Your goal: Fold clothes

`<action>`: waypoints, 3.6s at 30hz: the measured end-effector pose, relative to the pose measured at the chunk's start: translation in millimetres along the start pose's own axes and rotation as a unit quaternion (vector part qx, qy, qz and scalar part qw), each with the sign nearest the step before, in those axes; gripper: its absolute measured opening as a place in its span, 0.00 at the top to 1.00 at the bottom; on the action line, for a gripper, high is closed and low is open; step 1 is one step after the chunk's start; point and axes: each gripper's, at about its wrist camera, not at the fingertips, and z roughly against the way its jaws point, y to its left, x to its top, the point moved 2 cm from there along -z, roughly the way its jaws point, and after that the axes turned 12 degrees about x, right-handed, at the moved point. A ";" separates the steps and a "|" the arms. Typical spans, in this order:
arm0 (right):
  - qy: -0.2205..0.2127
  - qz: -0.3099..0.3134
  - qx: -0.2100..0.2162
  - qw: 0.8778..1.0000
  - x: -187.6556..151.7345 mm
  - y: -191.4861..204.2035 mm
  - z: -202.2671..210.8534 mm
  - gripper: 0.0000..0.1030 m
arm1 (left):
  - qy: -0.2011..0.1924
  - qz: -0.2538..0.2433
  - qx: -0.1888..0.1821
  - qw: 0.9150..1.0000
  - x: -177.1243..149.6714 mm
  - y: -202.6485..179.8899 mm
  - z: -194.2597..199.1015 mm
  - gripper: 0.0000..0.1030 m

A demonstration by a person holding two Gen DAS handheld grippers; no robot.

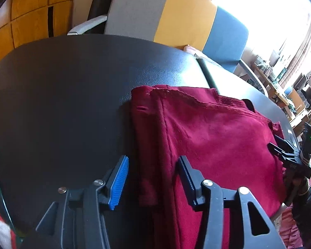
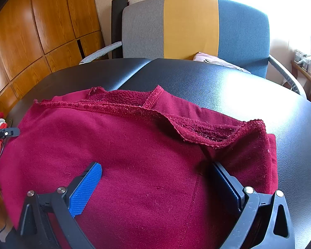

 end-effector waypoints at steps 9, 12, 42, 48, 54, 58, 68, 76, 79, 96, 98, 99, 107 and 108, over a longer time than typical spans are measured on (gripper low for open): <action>-0.001 -0.002 0.002 1.000 0.1 -1.7 -0.6 0.00 | 0.028 0.010 -0.061 0.998 3.8 -6.8 -20.3 0.71; 0.000 -0.002 0.001 1.000 0.0 -0.6 -1.2 0.00 | 0.026 0.002 -0.058 0.998 3.2 -12.4 -17.8 0.81; 0.094 0.083 0.112 0.986 -30.1 2.6 35.1 0.00 | -0.021 0.064 -0.244 0.967 73.7 -70.5 103.3 0.85; 0.063 0.049 0.130 0.988 -29.2 -2.1 38.1 0.00 | -0.001 0.064 -0.287 0.956 101.3 -159.3 95.4 0.85; 0.021 0.016 0.155 0.988 -32.6 -8.3 42.7 0.00 | 0.066 0.037 -0.271 0.960 99.7 -263.9 49.6 0.85; 0.004 0.003 0.177 0.984 -34.3 -12.2 46.2 0.00 | 0.113 0.018 -0.249 0.962 83.8 -315.4 12.0 0.85; -0.005 0.007 0.190 0.982 -36.0 -6.9 45.6 0.00 | 0.191 -0.031 -0.224 0.955 39.0 -367.4 -42.6 0.85; -0.001 0.030 0.171 0.985 -37.0 7.9 48.5 0.00 | 0.218 -0.007 -0.242 0.946 35.3 -363.0 -36.2 0.76; -0.005 0.032 0.184 0.982 -40.0 8.7 56.9 0.00 | 0.218 0.008 -0.295 0.930 41.6 -353.0 -12.4 0.76; -0.021 -0.015 0.240 0.970 -65.8 38.7 105.7 0.00 | 0.051 0.096 -0.199 0.974 16.7 -189.0 3.4 0.71; -0.010 -0.019 0.253 0.967 -67.6 42.6 104.3 0.00 | 0.022 0.057 -0.182 0.981 10.8 -203.3 9.7 0.70; -0.006 -0.020 0.252 0.967 -69.8 38.5 103.2 0.00 | 0.007 0.039 -0.175 0.984 8.6 -211.2 13.2 0.70; 0.008 -0.058 0.221 0.974 -80.0 30.6 109.3 0.00 | -0.042 -0.127 -0.134 0.982 -18.4 -239.6 29.2 0.69; 0.006 -0.058 0.219 0.974 -80.6 31.6 115.0 0.00 | -0.040 -0.128 -0.136 0.982 -20.9 -231.0 28.3 0.69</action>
